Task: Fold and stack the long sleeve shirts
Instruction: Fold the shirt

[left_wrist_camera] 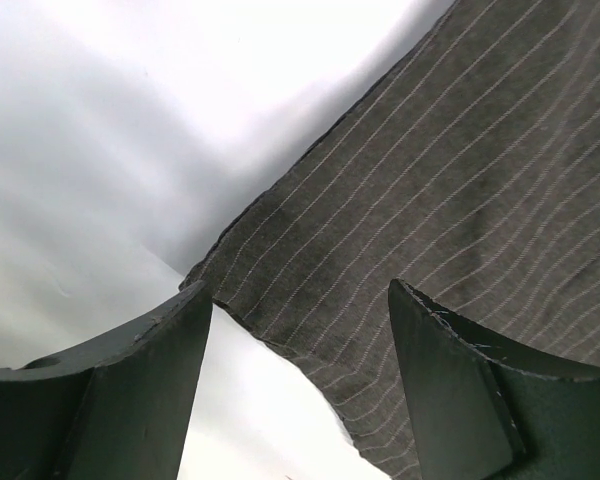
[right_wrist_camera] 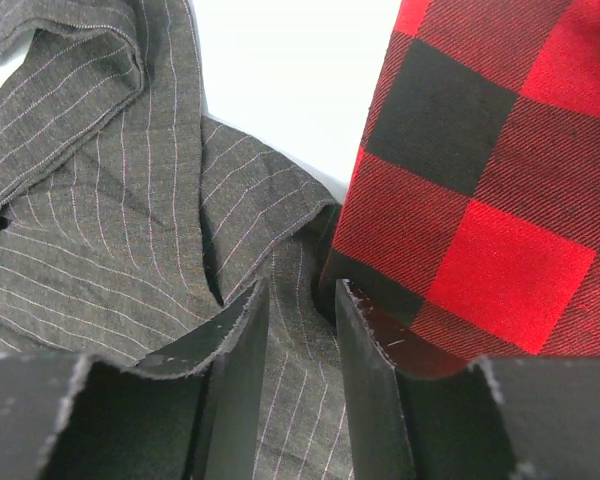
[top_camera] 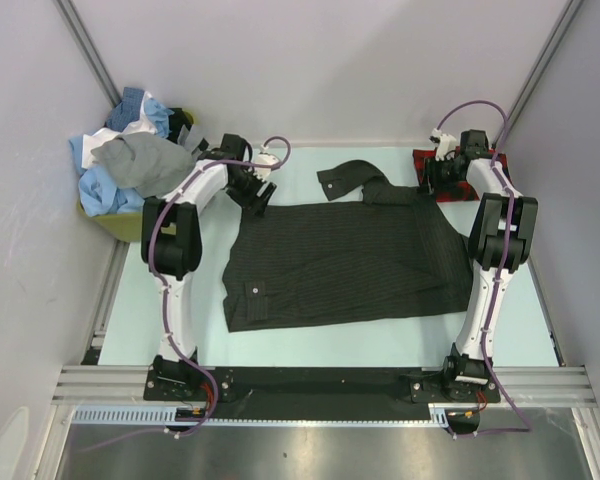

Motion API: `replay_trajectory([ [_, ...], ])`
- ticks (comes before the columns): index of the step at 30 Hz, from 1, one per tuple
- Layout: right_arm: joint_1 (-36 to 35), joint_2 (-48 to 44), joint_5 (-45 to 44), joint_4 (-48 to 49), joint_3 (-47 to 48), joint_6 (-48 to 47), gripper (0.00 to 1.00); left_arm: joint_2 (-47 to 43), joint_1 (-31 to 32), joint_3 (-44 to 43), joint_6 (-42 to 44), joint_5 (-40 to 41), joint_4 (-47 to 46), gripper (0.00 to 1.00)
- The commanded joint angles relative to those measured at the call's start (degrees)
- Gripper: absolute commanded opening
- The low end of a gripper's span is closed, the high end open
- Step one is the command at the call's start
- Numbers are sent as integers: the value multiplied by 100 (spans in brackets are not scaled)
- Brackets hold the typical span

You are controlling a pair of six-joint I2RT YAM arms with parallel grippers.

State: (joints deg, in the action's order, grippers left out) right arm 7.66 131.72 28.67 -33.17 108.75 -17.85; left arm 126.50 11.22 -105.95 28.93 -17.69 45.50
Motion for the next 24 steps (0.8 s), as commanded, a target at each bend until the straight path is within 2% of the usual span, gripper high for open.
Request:
replay_trajectory([
  [1, -45, 99, -45, -111, 208, -131, 35, 68, -94, -303, 16, 117, -23, 77],
  [5, -45, 56, 33, -146, 261, -140, 24, 164, -129, -356, -18, 117, -23, 75],
  [9, -54, 64, 69, -190, 313, -114, 0, 252, -208, -435, -28, 56, -14, 72],
  [24, -89, -6, 175, -278, 437, -149, 0, 630, -235, -742, 534, 21, -313, 68],
])
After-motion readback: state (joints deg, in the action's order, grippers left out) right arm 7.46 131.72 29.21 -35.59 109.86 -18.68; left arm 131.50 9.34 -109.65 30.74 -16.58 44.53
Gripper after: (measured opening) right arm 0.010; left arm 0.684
